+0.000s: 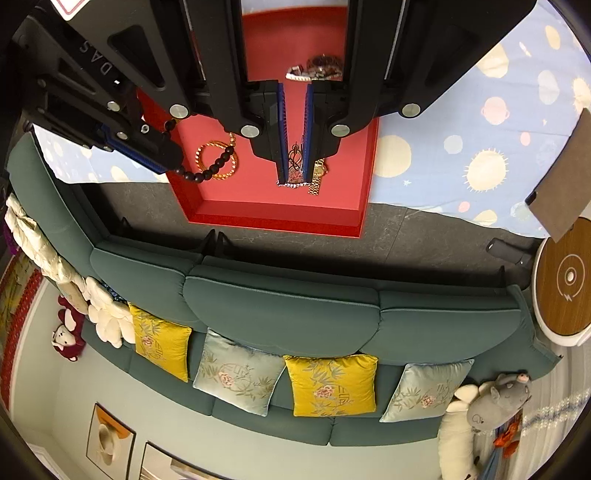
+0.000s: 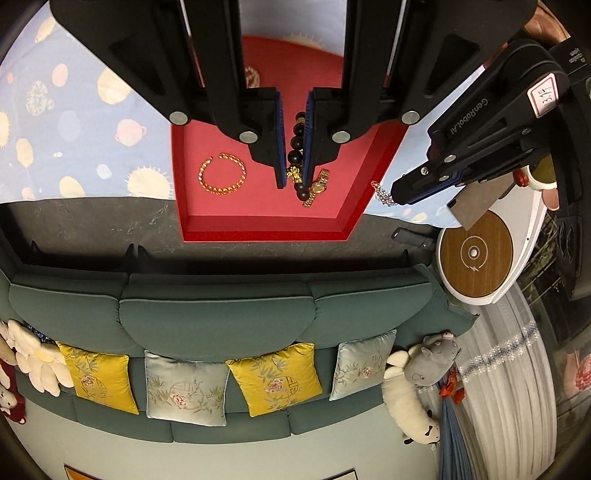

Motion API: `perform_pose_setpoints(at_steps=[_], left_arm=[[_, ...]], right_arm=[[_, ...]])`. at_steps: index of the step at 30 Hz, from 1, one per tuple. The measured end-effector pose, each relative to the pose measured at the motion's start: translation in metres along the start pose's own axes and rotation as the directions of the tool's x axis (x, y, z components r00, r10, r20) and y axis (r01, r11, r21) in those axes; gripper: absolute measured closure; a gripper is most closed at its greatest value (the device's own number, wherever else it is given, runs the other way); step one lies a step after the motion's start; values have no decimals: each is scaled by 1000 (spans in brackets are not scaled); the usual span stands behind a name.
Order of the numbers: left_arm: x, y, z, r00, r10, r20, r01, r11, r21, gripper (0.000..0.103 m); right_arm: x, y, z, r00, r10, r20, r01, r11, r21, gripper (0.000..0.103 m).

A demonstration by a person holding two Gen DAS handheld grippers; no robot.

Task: Organize jewelry
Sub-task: 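Carry the earrings with the left gripper while the right carries the bracelet to the red tray, then open both grippers to drop the earrings and bead bracelet into the tray, then lower the right gripper onto the silver chain pendant and close it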

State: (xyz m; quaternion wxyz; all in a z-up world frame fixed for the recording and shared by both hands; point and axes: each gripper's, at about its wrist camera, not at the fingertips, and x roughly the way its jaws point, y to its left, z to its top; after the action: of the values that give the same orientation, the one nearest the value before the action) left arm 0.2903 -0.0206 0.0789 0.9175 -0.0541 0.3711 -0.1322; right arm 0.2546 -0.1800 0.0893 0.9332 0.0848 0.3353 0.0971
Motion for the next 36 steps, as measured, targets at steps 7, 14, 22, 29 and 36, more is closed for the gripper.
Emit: perform_pose_setpoints(at_steps=[7,14,22,29,36], left_arm=[[41,14,-3,997,15,-74,-18,999,-34,97],[57,19,-19,992,15,-126,-22,998,-53,95],[6,25,-24,996,15,-83,-22,996,-85,71],[-73,19,-52,999,32,-39,-33,999,-37,55],[-121,19,-109,996,30,-82,-34,998,-45,45]], right_arm=[[48,-15,0,998,6,-64,-2,998,63,95],[80,-29,-14,989,-2,-149,13,997,77,94],[24,-42,-19,996,-81,-36,84,994,73,75],[-81,-36,-35,992,-108,65,109,994,-13,68],[-152,-31,-88,996,-82,34,82,997,5,67]])
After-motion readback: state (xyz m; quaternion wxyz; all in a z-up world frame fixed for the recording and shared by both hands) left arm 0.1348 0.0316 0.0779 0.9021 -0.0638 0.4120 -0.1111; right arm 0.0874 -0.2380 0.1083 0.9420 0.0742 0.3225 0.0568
